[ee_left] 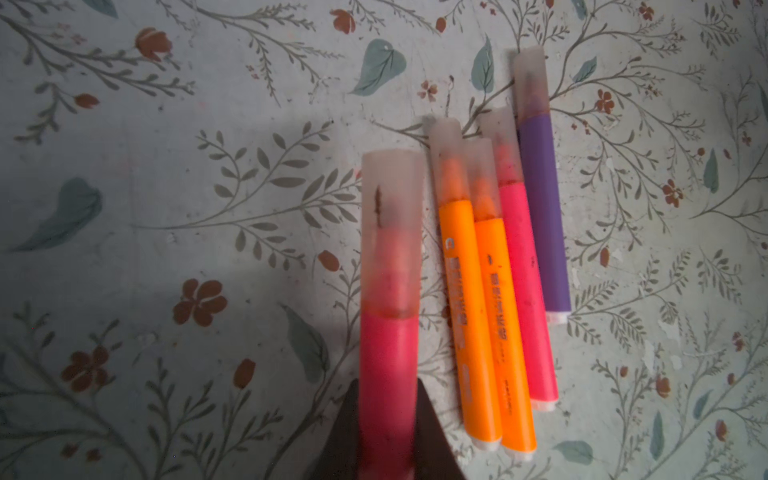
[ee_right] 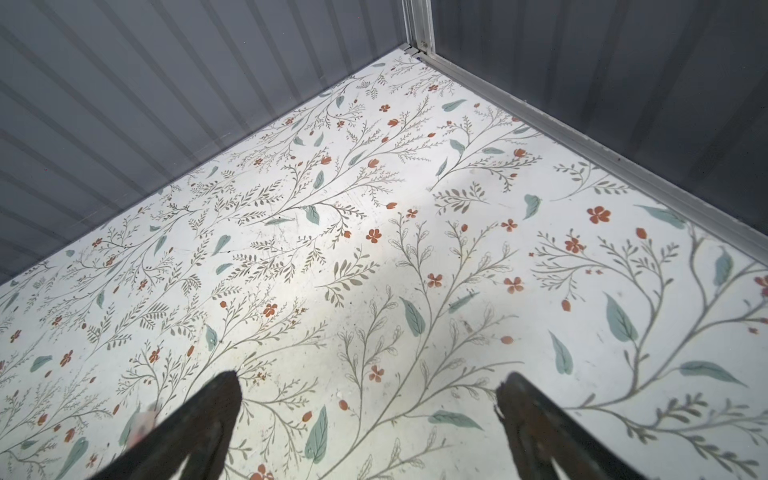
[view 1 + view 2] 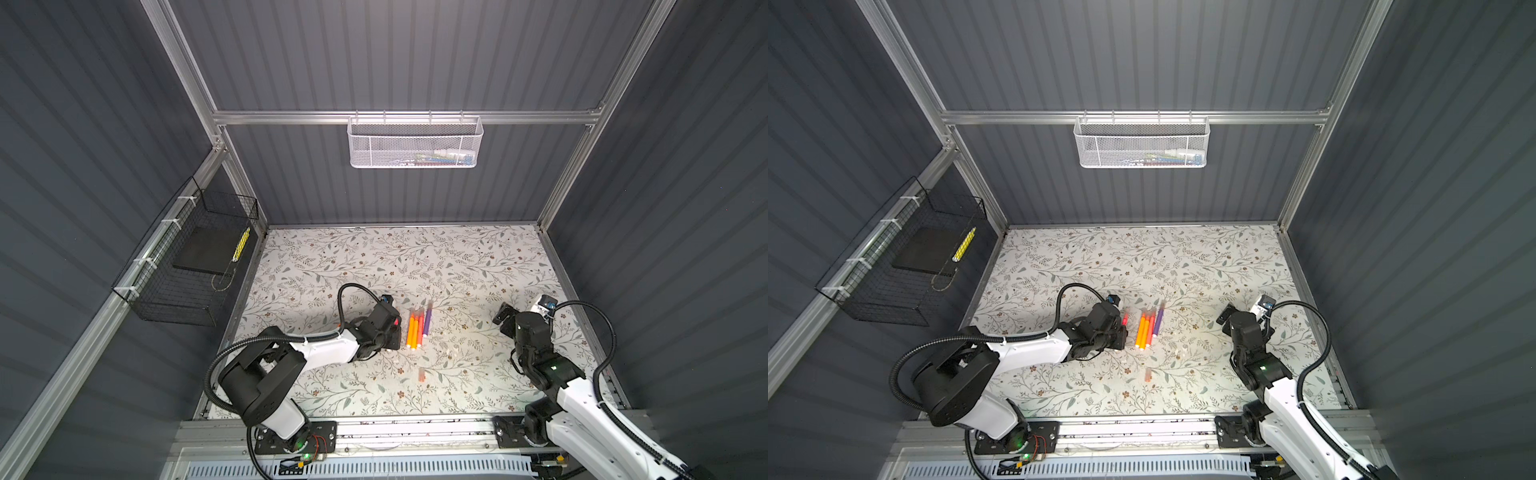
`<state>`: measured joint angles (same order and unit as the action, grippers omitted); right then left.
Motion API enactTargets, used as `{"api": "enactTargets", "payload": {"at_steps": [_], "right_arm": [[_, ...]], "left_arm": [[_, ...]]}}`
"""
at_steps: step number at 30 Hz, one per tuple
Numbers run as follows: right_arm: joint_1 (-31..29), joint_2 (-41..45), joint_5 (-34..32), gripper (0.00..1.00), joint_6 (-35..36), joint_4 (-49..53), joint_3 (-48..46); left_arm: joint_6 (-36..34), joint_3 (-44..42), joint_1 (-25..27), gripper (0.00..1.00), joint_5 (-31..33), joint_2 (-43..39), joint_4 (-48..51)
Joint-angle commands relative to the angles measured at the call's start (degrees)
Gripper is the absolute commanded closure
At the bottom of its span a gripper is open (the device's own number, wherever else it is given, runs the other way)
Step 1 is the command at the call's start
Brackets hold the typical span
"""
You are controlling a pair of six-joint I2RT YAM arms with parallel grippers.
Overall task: Insert the pens into the pen caps
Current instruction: 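Lower the capped pink marker beside the other capped markers and release with left gripper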
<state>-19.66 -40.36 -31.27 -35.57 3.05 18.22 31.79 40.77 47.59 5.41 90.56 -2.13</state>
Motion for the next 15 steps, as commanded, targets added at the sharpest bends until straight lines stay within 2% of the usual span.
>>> {"api": "enactTargets", "payload": {"at_steps": [1,15], "right_arm": [[0.2,1.2,0.1,0.01,1.1,-0.7,-0.3],[0.2,1.8,1.0,0.01,1.1,-0.5,-0.7]], "left_arm": [[0.8,1.6,0.2,0.97,0.6,0.7,2.0],[0.0,1.4,0.2,0.71,0.8,-1.8,2.1]]}}
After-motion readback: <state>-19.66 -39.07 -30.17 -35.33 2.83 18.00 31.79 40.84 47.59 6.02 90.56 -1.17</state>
